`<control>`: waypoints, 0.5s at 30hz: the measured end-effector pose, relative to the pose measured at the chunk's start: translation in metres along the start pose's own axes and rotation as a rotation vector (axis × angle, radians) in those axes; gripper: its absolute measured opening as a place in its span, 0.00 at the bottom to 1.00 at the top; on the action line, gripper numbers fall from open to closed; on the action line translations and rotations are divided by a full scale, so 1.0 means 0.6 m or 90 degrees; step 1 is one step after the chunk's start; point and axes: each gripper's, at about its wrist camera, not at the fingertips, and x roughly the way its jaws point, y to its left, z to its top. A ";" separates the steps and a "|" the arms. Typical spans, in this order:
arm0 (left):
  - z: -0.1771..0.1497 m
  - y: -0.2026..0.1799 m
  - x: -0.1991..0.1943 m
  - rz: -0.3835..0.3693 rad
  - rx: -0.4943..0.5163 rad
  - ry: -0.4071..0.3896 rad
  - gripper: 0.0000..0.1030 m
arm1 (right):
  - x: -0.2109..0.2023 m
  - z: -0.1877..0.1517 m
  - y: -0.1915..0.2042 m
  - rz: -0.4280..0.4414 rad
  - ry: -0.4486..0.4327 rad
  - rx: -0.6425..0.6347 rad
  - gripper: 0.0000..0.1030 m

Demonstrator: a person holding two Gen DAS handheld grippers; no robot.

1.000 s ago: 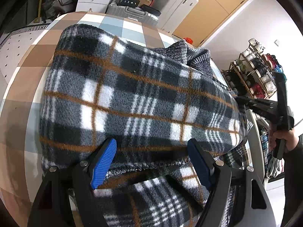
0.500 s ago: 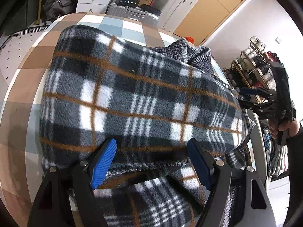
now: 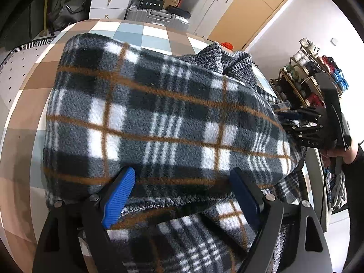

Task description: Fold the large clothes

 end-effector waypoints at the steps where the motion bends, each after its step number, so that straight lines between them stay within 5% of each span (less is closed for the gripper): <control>1: 0.000 0.000 0.000 0.000 0.000 0.000 0.79 | -0.003 -0.003 0.004 -0.006 -0.004 0.000 0.24; 4: 0.000 0.001 0.000 0.000 0.001 -0.001 0.79 | -0.013 -0.021 0.009 0.006 -0.029 0.026 0.11; 9: -0.001 -0.001 0.000 0.001 0.003 -0.001 0.79 | -0.031 -0.040 -0.015 0.042 -0.072 0.111 0.08; 15: -0.002 0.000 0.000 0.000 0.002 -0.002 0.79 | -0.053 -0.038 -0.029 -0.039 -0.109 0.154 0.05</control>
